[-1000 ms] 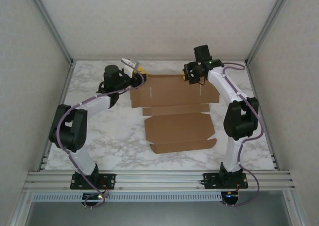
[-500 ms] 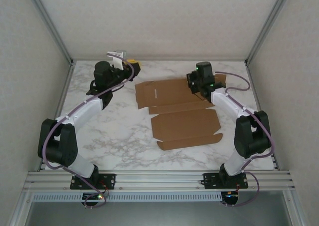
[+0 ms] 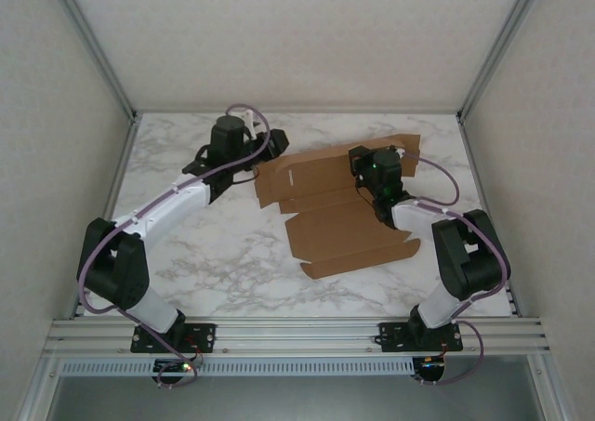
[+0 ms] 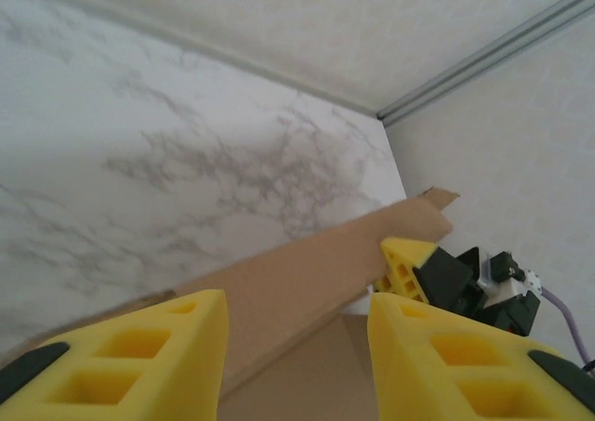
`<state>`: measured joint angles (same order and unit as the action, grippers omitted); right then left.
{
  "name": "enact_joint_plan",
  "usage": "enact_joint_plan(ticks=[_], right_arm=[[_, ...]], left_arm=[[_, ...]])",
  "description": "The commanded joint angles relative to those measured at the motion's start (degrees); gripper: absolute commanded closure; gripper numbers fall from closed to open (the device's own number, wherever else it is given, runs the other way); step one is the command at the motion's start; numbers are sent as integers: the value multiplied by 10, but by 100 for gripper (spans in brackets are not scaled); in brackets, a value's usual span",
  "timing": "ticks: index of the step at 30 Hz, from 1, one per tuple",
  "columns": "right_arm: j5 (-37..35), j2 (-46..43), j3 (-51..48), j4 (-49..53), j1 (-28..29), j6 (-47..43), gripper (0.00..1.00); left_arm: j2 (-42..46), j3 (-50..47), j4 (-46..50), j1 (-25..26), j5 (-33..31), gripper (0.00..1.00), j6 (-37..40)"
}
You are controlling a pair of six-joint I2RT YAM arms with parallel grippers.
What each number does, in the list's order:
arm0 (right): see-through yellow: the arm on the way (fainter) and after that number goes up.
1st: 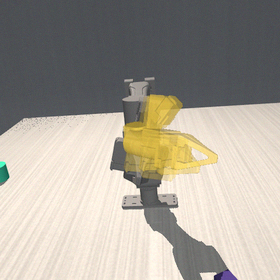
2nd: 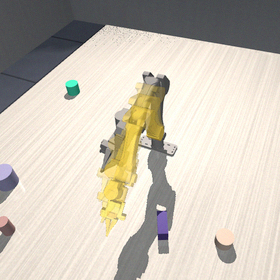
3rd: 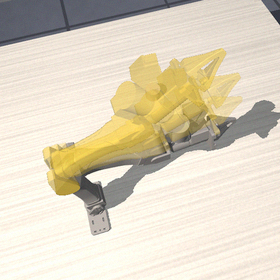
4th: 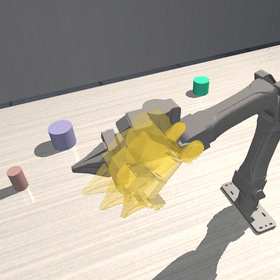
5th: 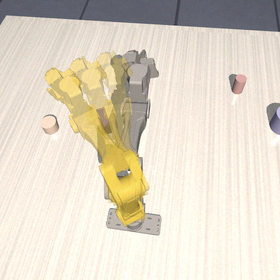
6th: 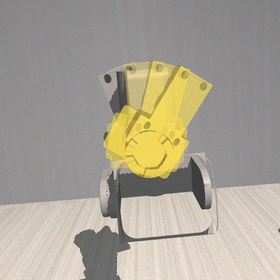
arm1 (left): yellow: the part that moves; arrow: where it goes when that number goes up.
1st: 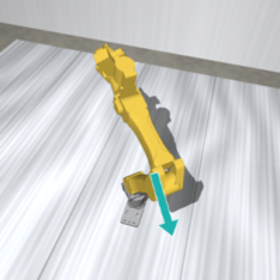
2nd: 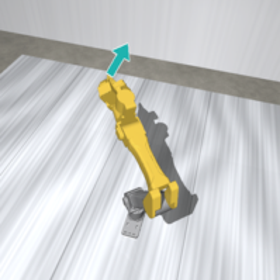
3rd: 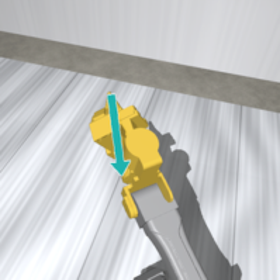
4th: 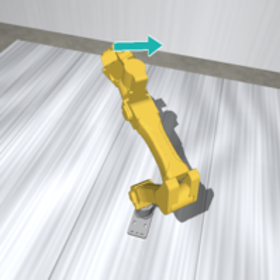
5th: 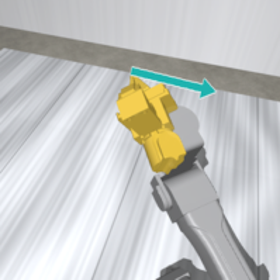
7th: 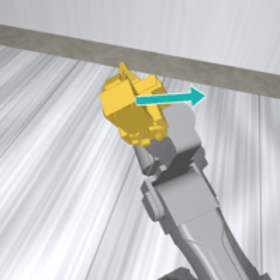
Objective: Fold the paper box
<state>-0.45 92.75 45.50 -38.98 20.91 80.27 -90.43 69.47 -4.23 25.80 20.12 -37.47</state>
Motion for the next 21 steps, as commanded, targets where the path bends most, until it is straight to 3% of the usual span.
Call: enact_joint_plan(ticks=[1, 6, 11, 21], right_arm=[[-6, -26, -5, -20, 3, -48, 100], [5, -21, -38, -66, 3, -60, 100], [37, -10, -43, -91, 2, -69, 100], [47, 2, -56, -109, 3, -51, 100]], left_arm=[[-2, -19, 15, 26, -11, 54, -83], [-1, -48, 5, 52, -15, 51, -125], [7, -53, 34, 46, -29, 43, -88], [1, -66, 42, 39, -54, 43, -68]])
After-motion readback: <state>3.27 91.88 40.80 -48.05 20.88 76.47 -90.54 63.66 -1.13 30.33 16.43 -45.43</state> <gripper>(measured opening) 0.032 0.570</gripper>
